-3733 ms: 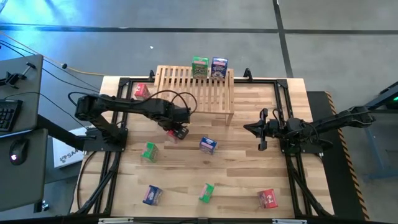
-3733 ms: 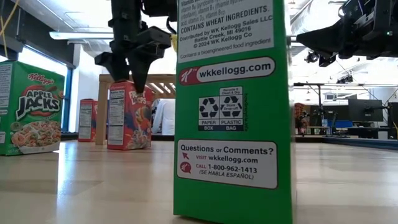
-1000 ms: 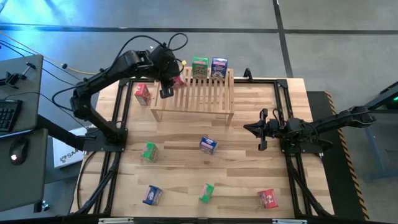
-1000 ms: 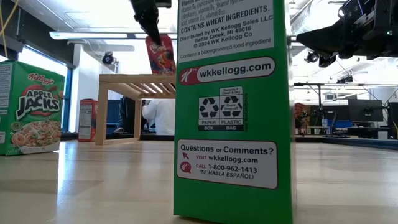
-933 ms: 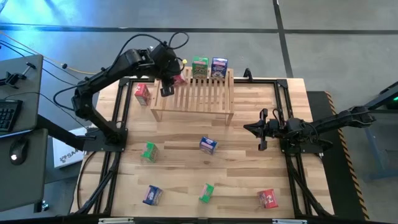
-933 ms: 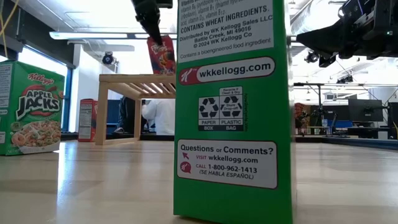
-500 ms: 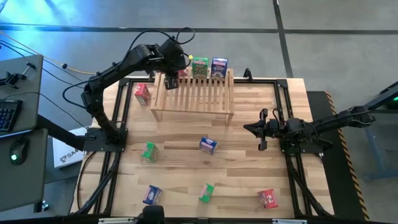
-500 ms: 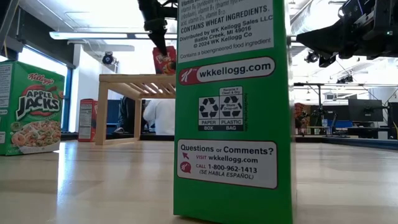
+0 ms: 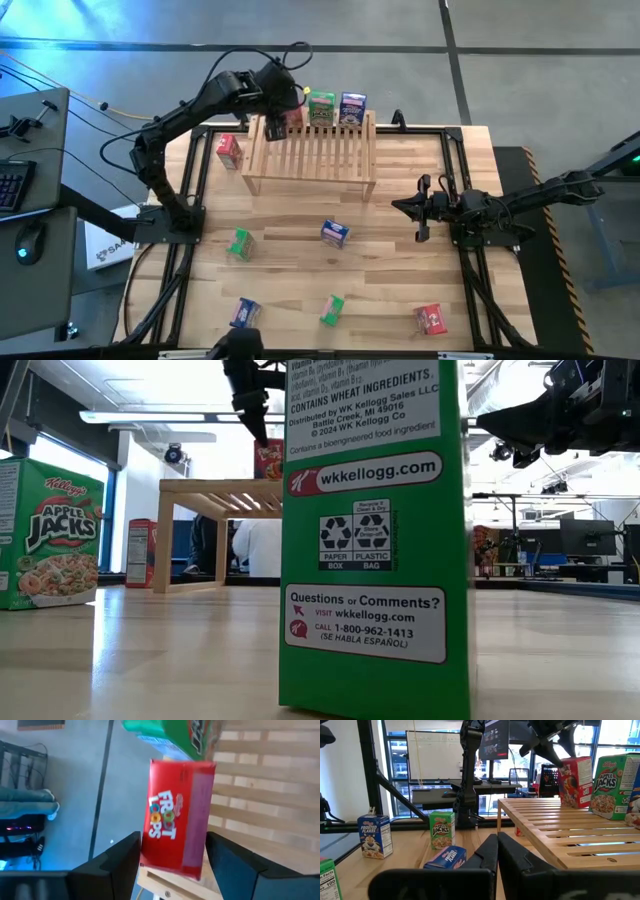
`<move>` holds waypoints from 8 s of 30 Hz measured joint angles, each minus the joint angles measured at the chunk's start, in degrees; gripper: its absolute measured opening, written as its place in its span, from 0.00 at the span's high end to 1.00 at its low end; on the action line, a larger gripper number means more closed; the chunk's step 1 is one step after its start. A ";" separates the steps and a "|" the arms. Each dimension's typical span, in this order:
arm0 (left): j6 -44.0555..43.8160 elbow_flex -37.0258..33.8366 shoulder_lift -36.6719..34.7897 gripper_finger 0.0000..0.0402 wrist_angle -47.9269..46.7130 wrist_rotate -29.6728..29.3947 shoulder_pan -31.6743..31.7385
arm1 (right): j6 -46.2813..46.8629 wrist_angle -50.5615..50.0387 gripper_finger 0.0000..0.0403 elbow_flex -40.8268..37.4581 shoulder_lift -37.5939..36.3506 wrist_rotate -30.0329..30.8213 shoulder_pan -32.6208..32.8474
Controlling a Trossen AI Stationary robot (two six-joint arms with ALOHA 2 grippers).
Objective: Stack cereal on shelf
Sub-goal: Put the center red cereal box on the shelf, then put the top blue cereal box on the shelf aligned with the other blue cereal box
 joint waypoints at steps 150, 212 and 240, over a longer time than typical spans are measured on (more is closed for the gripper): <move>-25.68 -83.53 -29.40 1.00 111.36 36.42 -2.27 | 23.22 -25.62 0.57 37.42 44.27 13.64 9.51; -25.15 -88.04 -29.40 1.00 113.42 36.34 -2.27 | -0.97 -103.42 0.65 111.79 72.16 -14.23 -9.49; -24.64 -87.97 -29.40 1.00 117.33 36.34 -2.27 | -19.15 -111.82 0.58 119.08 74.77 -13.98 -37.03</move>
